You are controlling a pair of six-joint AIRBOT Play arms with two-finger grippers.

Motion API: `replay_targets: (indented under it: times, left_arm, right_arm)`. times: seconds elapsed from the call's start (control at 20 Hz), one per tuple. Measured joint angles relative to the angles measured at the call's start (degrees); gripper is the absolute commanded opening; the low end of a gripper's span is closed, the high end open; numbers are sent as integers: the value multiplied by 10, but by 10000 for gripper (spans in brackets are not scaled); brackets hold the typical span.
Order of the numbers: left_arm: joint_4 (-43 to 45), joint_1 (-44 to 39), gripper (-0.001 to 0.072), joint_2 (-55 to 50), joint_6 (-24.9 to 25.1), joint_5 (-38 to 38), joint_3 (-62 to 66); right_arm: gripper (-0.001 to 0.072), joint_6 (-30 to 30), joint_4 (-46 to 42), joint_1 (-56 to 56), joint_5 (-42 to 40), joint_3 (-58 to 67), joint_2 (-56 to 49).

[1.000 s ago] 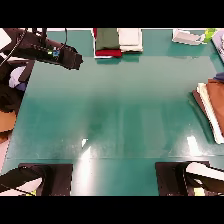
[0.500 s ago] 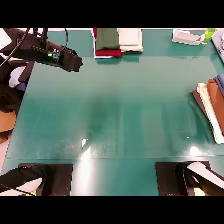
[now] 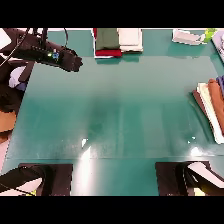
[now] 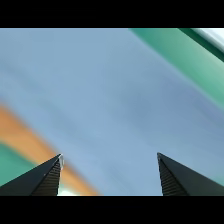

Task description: Fold the shirts.

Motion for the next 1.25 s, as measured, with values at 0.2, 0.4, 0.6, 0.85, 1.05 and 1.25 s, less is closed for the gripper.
replay_targets:
  times: [0.2,0.4,0.6,0.85,1.05,1.25]
  left_arm:
    - [0,0,28,0,0,5,0]
    - [0,0,29,0,0,9,0]
    - [2,0,29,0,0,15,0]
    - [2,0,28,0,0,18,0]
    - [2,0,29,0,0,18,0]
    - [2,0,29,0,0,18,0]
  right_arm:
    - [669,0,61,191,-14,24,-2]
    - [485,-1,77,423,-30,30,-30]
    - [20,-2,82,614,-60,32,-70]
    - [20,-6,84,742,-95,33,-105]
    - [20,-7,85,768,-106,33,-116]
    - [20,-7,85,776,-109,33,-120]
